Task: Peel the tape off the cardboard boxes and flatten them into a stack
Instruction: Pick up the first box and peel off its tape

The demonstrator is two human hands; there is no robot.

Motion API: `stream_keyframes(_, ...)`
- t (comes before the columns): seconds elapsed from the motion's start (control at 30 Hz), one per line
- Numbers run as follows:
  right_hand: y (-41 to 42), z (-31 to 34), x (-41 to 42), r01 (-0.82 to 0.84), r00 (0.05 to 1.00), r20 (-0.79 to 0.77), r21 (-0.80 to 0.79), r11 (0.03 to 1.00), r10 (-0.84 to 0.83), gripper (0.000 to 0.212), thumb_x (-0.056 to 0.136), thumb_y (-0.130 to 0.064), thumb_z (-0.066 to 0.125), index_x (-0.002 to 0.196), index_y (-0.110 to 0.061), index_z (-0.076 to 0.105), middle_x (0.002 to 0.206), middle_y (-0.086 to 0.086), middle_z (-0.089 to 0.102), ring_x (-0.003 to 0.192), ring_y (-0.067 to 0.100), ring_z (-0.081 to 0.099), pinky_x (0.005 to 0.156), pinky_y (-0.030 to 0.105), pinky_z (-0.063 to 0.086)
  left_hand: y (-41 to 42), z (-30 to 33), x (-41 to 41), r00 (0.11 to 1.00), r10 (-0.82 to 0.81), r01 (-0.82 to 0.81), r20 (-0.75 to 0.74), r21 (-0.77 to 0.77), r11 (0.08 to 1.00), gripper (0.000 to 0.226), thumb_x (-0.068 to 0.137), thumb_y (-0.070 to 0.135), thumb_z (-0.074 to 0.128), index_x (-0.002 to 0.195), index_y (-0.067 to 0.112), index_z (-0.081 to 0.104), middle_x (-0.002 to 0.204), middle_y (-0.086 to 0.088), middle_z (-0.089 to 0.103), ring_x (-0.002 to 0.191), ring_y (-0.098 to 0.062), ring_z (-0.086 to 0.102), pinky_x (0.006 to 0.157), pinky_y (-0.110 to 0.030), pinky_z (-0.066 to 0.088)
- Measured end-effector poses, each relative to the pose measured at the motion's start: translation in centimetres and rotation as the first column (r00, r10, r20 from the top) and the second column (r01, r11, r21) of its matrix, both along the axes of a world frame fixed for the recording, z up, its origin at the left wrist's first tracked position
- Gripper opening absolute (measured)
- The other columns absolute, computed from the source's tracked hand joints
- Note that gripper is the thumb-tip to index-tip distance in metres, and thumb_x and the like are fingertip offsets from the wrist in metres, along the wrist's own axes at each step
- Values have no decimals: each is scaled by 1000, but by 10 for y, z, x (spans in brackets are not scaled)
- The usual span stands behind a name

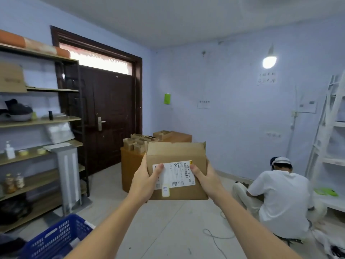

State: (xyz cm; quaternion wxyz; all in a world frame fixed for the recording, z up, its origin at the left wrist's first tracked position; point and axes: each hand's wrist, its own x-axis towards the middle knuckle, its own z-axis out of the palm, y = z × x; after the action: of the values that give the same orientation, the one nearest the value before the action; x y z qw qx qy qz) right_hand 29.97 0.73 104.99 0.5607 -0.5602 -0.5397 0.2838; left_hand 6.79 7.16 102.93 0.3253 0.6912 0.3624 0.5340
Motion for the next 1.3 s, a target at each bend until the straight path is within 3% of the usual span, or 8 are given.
stream_keyframes(0.27, 122, -15, 1, 56, 997, 58, -20, 998, -55, 97, 67, -85, 69, 149, -45, 37, 111, -29, 70, 99, -4, 68, 84, 29, 56, 127, -17, 0, 999, -20, 18, -36, -49, 999, 68, 88, 79, 55, 146, 52, 34, 114, 25, 71, 104, -1, 70, 86, -40, 61)
stream_keyframes(0.47, 212, -24, 48, 114, 993, 24, -42, 993, -113, 92, 69, -84, 69, 147, -47, 39, 111, -31, 70, 98, -6, 68, 80, 24, 55, 225, -18, 48, 994, -78, 75, -71, -46, 996, 61, 90, 77, 56, 143, 54, 36, 118, 24, 70, 109, -2, 68, 90, -41, 59)
stream_keyframes(0.77, 364, -43, 166, 131, 990, 61, -85, 988, -126, 99, 70, -86, 64, 153, -46, 29, 115, -30, 66, 106, 0, 64, 87, 29, 53, 370, -33, 162, 991, -95, 88, -92, -73, 993, 70, 94, 66, 58, 154, 44, 29, 122, 21, 70, 110, -3, 68, 91, -40, 60)
stream_keyframes(0.93, 464, -40, 206, 98, 992, 87, -107, 989, -89, 108, 65, -93, 59, 156, -47, 23, 131, -20, 62, 120, 12, 61, 103, 45, 51, 459, -31, 200, 996, -46, 37, -75, -113, 993, 77, 92, 68, 59, 156, 41, 26, 124, 18, 69, 111, -5, 68, 91, -39, 60)
stream_keyframes(1.0, 505, -44, 215, 77, 993, 99, -106, 991, -67, 109, 65, -93, 59, 156, -51, 15, 132, -21, 61, 119, 9, 60, 101, 41, 51, 495, -35, 210, 997, -17, 9, -71, -116, 993, 79, 90, 72, 58, 156, 42, 27, 124, 20, 68, 111, -4, 67, 91, -37, 60)
stream_keyframes(1.13, 594, -54, 232, 62, 991, 126, -90, 994, -50, 106, 66, -93, 56, 153, -59, 8, 120, -32, 61, 105, -7, 59, 80, 17, 45, 575, -48, 225, 998, 17, -25, -58, -139, 990, 91, 80, 85, 55, 156, 42, 27, 124, 21, 68, 110, 1, 67, 86, -30, 61)
stream_keyframes(1.3, 715, -62, 251, 45, 989, 146, -78, 996, -33, 96, 75, -86, 58, 155, -56, 12, 115, -33, 64, 104, -4, 63, 89, 27, 51, 692, -54, 244, 996, 50, -59, -70, -129, 990, 85, 84, 81, 56, 155, 42, 28, 124, 21, 67, 112, -1, 67, 90, -31, 59)
